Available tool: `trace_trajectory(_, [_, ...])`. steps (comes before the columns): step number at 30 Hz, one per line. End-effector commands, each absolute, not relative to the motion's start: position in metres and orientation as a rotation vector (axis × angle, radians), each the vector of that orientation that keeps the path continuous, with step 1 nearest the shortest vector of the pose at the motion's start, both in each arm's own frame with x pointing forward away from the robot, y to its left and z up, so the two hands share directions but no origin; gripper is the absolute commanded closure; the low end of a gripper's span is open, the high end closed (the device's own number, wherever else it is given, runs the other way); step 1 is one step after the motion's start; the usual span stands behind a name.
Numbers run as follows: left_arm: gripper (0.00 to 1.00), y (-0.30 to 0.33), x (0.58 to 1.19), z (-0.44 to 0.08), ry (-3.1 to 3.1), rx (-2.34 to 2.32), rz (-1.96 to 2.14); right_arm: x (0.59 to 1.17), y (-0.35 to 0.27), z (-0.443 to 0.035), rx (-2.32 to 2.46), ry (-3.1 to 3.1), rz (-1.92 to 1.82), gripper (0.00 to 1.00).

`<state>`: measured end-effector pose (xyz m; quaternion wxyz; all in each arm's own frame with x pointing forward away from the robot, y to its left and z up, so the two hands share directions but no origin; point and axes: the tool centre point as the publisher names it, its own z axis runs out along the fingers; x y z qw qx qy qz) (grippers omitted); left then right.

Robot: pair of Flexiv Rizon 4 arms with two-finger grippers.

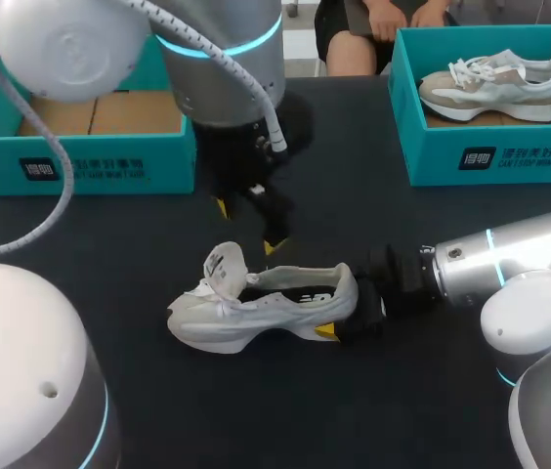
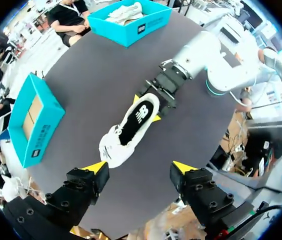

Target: Take the shoe out of the shoebox, open the shoe tongue, remove and reinsert the insole, then place the shoe into the shoebox

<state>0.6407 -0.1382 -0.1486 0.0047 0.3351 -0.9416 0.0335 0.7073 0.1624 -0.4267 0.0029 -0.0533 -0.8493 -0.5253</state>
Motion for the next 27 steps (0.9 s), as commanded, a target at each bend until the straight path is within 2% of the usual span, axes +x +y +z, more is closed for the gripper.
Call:
trace_trajectory(1, [1.00, -0.137, 0.644, -0.145, -2.958, -0.159, 0.120, 0.709, 0.164, -0.432, -0.169, -2.667, -1.643, 1.00])
trace_trajectory(23, [1.00, -0.137, 0.644, -0.145, -2.958, -0.159, 0.120, 0.709, 0.164, -0.432, -0.169, -2.667, -1.643, 1.00])
trace_trajectory(27, [1.00, -0.148, 0.661, -0.173, -2.917, -0.099, 0.162, 0.709, 0.164, -0.432, -0.169, -2.667, -1.643, 1.00])
